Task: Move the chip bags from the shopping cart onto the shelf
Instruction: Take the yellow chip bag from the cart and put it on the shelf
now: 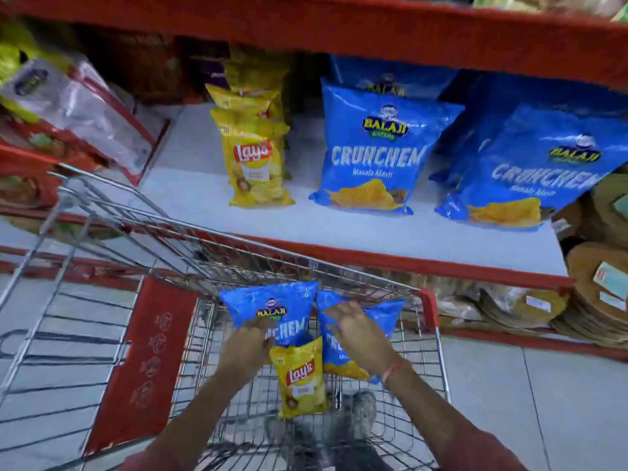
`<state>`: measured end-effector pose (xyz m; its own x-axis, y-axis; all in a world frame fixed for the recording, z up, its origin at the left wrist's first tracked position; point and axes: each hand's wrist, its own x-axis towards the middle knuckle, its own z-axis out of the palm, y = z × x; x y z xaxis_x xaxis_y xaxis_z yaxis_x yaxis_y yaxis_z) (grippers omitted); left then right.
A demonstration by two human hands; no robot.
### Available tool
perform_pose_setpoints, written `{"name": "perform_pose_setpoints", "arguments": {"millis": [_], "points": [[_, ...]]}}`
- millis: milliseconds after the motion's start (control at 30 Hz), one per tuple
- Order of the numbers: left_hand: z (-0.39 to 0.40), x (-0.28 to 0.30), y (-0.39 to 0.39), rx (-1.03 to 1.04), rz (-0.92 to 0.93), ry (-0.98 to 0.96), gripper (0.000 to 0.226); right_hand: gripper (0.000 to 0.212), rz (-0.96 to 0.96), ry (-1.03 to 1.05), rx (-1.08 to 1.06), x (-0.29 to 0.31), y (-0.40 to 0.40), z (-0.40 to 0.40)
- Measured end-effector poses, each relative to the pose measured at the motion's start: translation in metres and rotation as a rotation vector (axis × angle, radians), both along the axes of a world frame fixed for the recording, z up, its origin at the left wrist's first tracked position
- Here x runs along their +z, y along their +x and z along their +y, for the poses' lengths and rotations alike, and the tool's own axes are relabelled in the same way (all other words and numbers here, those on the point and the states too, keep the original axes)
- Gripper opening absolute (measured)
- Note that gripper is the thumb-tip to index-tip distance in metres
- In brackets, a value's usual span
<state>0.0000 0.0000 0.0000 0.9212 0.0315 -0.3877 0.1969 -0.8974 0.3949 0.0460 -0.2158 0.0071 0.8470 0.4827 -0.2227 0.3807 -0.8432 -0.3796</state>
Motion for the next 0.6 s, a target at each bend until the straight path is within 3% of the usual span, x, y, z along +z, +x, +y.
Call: {"name": "perform_pose_setpoints", "arguments": {"millis": [133, 300, 367, 433, 600], "points": [[-0.003, -0.055, 0.001, -0.163, 0.251, 0.167, 0.038, 0.038, 0.156, -0.239, 0.236, -0.051, 0.002, 0.018], [-0.011, -0.099, -0.004, -0.265, 0.247, 0.216, 0.065, 0.037, 0.195, -0.369, 0.274, -0.12, -0.016, 0.027], [-0.012, -0.095, -0.013, -0.246, 0.214, 0.291, 0.048, 0.025, 0.262, -0.379, 0.276, -0.116, -0.022, 0.028], [-0.01, -0.082, -0.021, -0.15, 0.259, 0.19, 0.022, 0.025, 0.202, -0.36, 0.232, -0.101, -0.027, 0.028], [0.001, -0.065, -0.039, -0.075, 0.193, 0.007, 0.017, 0.02, 0.358, -0.024, 0.043, -0.064, -0.034, 0.014]]}}
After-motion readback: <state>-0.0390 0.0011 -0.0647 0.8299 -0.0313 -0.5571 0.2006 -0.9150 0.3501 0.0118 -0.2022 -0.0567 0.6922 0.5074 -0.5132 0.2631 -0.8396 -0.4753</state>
